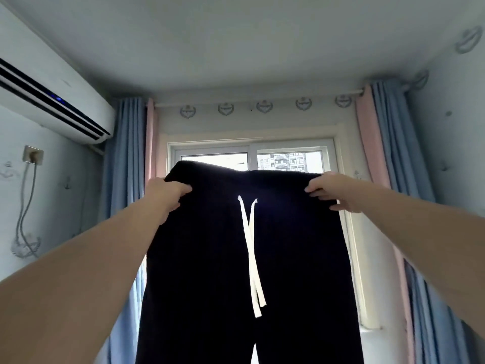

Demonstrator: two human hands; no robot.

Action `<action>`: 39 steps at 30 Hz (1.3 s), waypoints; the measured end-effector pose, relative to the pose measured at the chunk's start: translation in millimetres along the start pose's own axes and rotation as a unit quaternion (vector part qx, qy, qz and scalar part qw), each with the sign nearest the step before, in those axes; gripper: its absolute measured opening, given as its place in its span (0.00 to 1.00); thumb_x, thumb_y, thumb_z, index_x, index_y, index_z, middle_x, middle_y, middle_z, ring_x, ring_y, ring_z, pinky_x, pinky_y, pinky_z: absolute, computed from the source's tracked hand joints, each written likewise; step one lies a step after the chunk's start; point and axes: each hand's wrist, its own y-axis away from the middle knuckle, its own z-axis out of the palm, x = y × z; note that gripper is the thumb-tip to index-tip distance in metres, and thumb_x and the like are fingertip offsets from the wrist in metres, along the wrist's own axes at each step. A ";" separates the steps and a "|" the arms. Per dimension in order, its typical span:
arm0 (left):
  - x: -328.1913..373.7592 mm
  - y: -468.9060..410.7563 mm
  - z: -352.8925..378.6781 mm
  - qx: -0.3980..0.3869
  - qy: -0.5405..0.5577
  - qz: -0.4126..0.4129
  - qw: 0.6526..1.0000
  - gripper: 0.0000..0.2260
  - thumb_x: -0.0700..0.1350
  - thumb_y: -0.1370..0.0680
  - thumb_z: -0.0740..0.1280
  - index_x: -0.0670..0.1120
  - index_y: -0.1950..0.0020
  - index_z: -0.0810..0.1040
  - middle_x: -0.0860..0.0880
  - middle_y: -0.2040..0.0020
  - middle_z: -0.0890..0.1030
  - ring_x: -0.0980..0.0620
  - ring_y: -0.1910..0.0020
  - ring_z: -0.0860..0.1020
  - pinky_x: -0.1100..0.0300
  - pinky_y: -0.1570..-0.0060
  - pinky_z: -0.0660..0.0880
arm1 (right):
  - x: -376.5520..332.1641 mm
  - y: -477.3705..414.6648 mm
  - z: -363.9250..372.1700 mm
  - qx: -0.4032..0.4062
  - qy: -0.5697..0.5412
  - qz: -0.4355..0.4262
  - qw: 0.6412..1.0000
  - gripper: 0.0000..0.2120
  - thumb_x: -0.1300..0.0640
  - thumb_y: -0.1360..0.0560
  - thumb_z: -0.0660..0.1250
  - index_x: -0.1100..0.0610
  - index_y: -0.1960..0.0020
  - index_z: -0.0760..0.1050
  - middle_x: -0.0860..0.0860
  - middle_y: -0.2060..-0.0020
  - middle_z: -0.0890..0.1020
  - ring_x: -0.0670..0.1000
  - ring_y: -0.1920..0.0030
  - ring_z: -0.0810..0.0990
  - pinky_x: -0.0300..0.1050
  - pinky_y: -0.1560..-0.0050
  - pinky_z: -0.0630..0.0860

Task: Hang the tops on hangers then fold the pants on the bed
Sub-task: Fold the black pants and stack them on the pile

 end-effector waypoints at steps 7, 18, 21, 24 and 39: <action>9.5 -6.5 -18.2 0.096 -0.168 0.079 0.978 0.18 0.56 0.25 0.74 0.42 0.47 0.80 0.43 0.54 0.83 0.42 0.55 0.83 0.46 0.50 0.81 | -4.5 -3.9 -4.5 0.121 0.096 -0.144 0.977 0.18 0.54 0.24 0.73 0.59 0.37 0.77 0.53 0.64 0.86 0.53 0.54 0.83 0.49 0.48 0.78; 20.6 3.0 -18.7 0.080 -0.135 0.010 0.988 0.20 0.48 0.22 0.68 0.38 0.34 0.73 0.42 0.48 0.78 0.43 0.52 0.79 0.52 0.55 0.76 | -28.1 10.9 6.2 0.107 0.099 -0.125 0.981 0.14 0.52 0.22 0.71 0.62 0.45 0.79 0.59 0.50 0.83 0.60 0.49 0.82 0.59 0.42 0.80; 22.6 6.0 -13.7 0.069 -0.134 -0.048 0.987 0.15 0.45 0.20 0.65 0.38 0.37 0.74 0.43 0.50 0.78 0.46 0.57 0.76 0.55 0.59 0.73 | -32.7 13.4 13.3 0.098 0.035 -0.067 0.992 0.14 0.53 0.22 0.70 0.62 0.45 0.74 0.58 0.51 0.81 0.59 0.50 0.82 0.57 0.47 0.81; 27.0 9.5 -3.1 0.027 -0.147 -0.074 0.986 0.14 0.45 0.18 0.61 0.38 0.37 0.77 0.41 0.43 0.80 0.43 0.46 0.78 0.51 0.41 0.76 | -36.7 20.0 20.2 0.047 -0.007 0.011 0.999 0.06 0.56 0.21 0.66 0.58 0.54 0.73 0.52 0.61 0.79 0.51 0.64 0.78 0.41 0.66 0.75; 55.6 81.0 85.4 -0.194 0.153 -0.051 0.968 0.14 0.43 0.16 0.60 0.40 0.33 0.74 0.39 0.39 0.81 0.41 0.41 0.81 0.44 0.37 0.77 | -92.4 51.2 53.7 -0.057 -0.063 -0.066 0.994 0.09 0.53 0.24 0.69 0.56 0.61 0.77 0.52 0.74 0.83 0.49 0.73 0.83 0.44 0.60 0.79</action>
